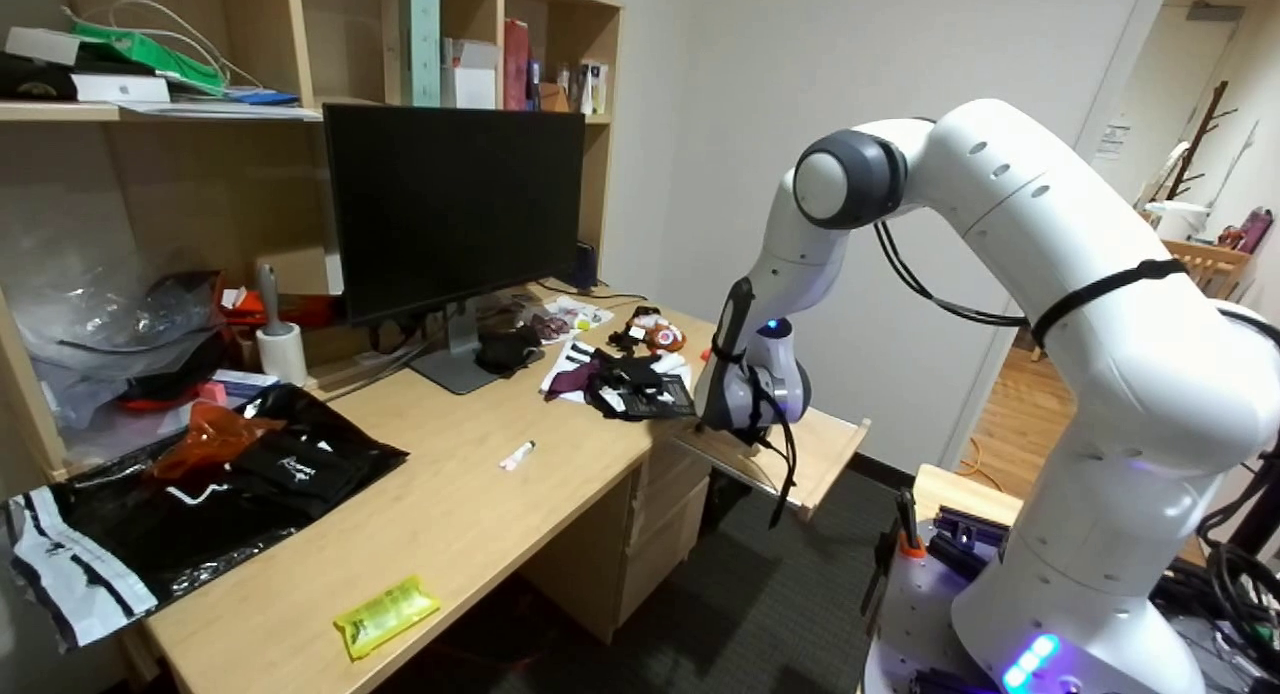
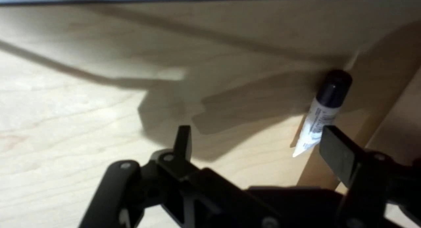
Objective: Move the two tubes from the pullout table to the top of the desk
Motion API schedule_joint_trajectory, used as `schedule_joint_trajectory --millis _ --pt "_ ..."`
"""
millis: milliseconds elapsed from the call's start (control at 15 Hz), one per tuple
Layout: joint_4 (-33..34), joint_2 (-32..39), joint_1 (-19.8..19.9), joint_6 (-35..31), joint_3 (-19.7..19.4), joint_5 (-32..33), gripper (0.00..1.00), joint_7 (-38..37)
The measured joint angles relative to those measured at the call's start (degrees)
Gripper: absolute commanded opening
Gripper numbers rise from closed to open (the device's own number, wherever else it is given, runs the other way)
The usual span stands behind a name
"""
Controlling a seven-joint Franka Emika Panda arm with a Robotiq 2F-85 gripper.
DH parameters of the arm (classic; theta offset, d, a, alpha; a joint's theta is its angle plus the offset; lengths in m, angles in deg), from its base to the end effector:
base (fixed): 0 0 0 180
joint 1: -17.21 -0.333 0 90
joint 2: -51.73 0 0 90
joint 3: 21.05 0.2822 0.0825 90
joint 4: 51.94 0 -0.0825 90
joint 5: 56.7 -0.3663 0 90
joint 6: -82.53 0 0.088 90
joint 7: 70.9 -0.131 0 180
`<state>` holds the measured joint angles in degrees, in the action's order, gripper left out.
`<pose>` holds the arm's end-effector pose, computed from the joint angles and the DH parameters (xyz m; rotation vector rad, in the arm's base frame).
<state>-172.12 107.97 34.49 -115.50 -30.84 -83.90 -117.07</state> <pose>0.4238 -0.2938 -0.0144 2.0018 -2.1835 0.6591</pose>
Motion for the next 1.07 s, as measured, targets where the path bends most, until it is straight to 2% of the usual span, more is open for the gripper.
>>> schedule_joint_trajectory --millis 667,1067 --pt "0.5 0.5 -1.6 0.0 -1.4 0.5 1.00 0.6" --pt "0.2 -1.0 10.0 -0.3 6.1 9.3 1.00 5.5"
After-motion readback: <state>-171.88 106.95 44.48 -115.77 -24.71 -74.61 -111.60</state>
